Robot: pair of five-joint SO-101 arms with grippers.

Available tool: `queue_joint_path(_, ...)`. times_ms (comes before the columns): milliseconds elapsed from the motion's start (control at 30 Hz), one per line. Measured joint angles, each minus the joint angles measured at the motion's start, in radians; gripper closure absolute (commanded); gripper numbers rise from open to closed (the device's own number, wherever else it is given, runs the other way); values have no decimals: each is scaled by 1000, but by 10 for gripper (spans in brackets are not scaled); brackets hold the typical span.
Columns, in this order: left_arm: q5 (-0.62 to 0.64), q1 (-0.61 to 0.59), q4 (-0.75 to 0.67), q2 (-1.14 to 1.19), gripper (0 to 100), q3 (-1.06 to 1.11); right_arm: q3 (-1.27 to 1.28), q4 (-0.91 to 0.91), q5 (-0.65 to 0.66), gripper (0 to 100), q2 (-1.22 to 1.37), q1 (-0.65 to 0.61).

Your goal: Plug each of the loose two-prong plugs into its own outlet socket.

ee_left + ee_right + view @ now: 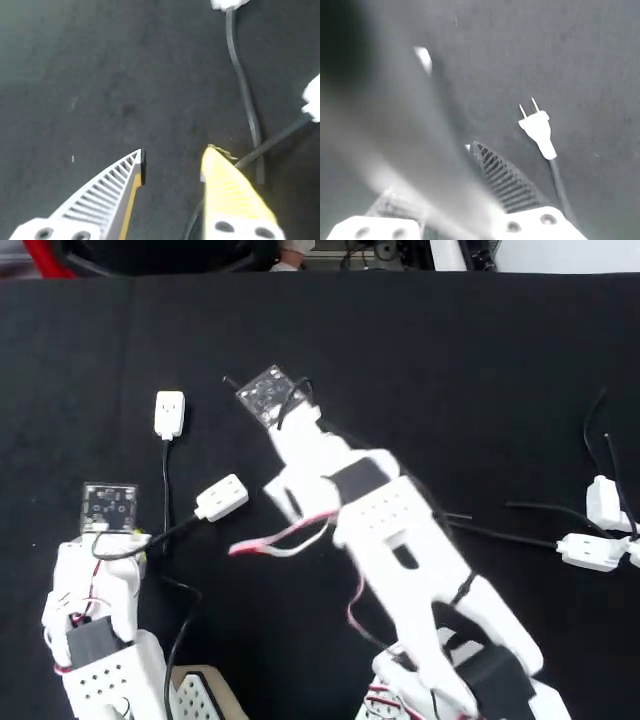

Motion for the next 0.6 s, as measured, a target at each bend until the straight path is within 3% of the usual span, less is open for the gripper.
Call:
queue_joint_path(67,37,-34,0,-8,963,0,38,-72,-37,986,-11,-61)
queue_joint_path(167,83,-92,0,-31,958,0,52,-140,-109,986,-3,-129)
queue_joint_path(367,92,-123,0,-37,957,18,2,-219,-365,986,190,-144)
queue_joint_path(600,92,-123,9,-37,957,21,-127,-201,-407,986,379,-144)
